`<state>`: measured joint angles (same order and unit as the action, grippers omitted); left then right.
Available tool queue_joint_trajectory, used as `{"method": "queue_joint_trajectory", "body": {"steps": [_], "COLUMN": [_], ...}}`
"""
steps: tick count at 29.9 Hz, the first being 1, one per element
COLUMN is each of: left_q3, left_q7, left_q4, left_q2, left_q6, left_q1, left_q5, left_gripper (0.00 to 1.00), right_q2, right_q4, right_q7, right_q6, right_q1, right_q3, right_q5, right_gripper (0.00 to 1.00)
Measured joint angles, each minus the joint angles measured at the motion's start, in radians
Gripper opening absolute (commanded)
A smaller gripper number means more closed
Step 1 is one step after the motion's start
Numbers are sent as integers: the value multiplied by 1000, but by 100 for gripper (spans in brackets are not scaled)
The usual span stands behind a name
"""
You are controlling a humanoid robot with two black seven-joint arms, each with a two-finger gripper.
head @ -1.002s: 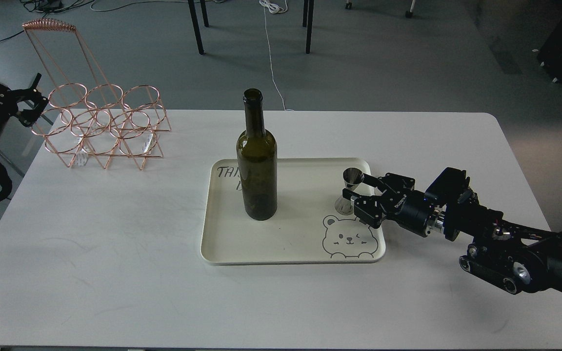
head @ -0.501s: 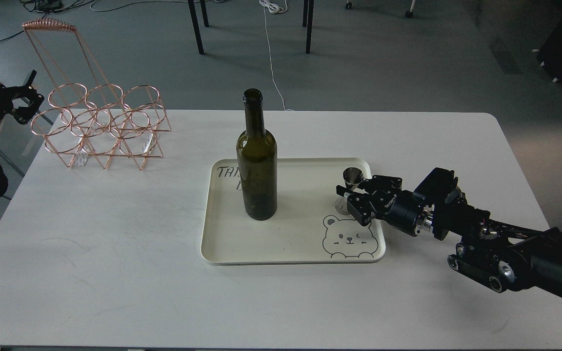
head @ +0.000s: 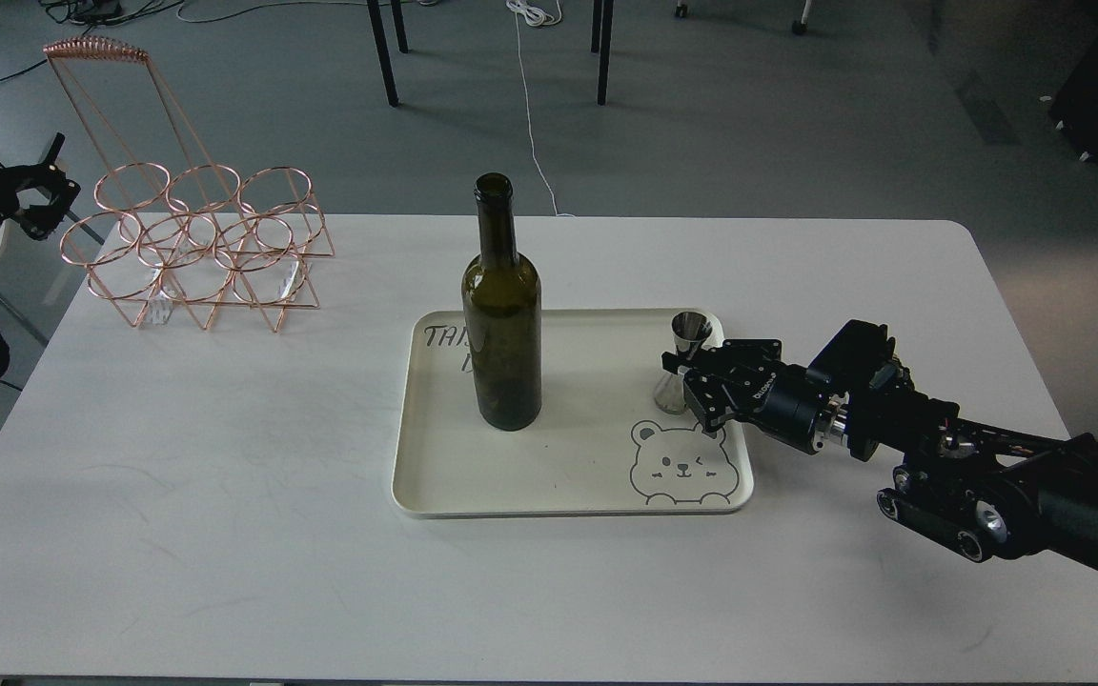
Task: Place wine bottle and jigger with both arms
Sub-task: 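Close the right gripper on the jigger and lift it, then carry the jigger off the tray toward the table edge with the right gripper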
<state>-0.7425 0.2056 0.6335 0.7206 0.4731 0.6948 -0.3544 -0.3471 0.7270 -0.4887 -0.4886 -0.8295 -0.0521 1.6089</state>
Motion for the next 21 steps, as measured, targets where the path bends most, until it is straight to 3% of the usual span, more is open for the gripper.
{"method": "queue_joint_trajectory", "body": {"steps": [10, 21], "left_q3": [-8, -6], "left_q7": [0, -1], "left_q4": [2, 8], "left_q2": [19, 18], "left_q6": [3, -1], "left_q1": [6, 12], "left_q5": [-2, 0], "left_gripper": [99, 99], "right_q2": [-192, -313], "right_q4": [71, 55], "right_q7": [0, 0], "right_q6": [0, 0], "right_q1": [-5, 224], "right_q3": [187, 251], "right_q5": [-10, -211], "right_gripper": [2, 2]}}
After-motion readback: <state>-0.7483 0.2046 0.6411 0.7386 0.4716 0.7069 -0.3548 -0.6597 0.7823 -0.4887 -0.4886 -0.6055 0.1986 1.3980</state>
